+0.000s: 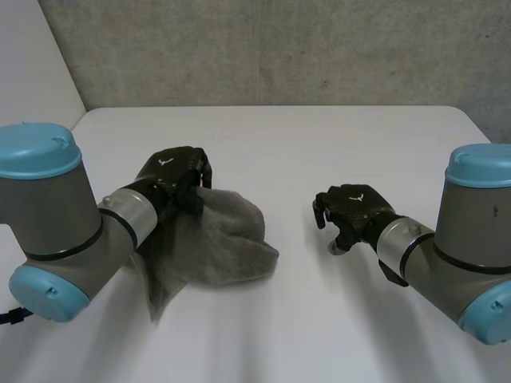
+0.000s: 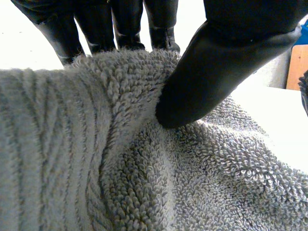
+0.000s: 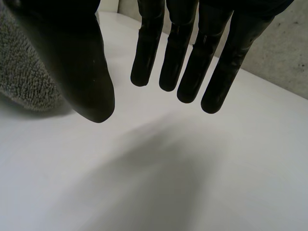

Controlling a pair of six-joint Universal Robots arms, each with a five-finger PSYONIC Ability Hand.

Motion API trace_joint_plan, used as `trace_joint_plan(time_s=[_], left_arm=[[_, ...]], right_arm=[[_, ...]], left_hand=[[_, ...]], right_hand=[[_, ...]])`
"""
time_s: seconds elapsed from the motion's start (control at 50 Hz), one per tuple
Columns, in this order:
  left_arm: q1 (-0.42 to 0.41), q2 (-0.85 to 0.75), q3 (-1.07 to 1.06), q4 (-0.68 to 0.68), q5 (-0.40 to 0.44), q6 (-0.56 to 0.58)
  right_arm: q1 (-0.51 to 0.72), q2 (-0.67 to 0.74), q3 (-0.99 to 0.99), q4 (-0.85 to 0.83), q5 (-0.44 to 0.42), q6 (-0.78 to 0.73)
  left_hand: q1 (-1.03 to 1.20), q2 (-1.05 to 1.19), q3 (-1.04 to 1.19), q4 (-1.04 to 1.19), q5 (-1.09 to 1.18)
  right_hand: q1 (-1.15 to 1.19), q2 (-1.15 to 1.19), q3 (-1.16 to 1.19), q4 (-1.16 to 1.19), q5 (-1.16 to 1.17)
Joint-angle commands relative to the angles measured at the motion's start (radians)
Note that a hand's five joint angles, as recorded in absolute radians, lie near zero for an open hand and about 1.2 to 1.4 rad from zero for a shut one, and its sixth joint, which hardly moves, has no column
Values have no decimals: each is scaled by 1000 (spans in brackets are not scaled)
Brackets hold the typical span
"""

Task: Fold the towel.

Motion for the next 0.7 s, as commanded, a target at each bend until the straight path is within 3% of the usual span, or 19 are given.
trace_joint_plan(time_s=[0.02,0.32,0.48,0.52,0.7], left_arm=[[1,-1,0,2,7,0],[-8,18,15,-4,10,27],[-11,61,20,-5,10,60],[-3,62,20,-5,10,60],[7,50,21,-13,10,60]], right_arm=[[-1,-3,4,-5,-23,2],[7,-34,4,-34,-38,45],[46,-63,-39,-34,-40,143],[102,-43,-79,-34,-37,201],[197,158,-215,-34,-23,281]], left_hand=[[36,33,28,21,33],[30,27,22,15,27],[13,10,4,-3,9],[7,4,-2,-9,3],[4,1,-5,-11,0]], right_hand=[[8,19,12,13,11],[-27,-16,-23,-22,-24],[-215,-204,-211,-210,-212],[-305,-295,-301,-301,-303],[-306,-295,-302,-301,-303]])
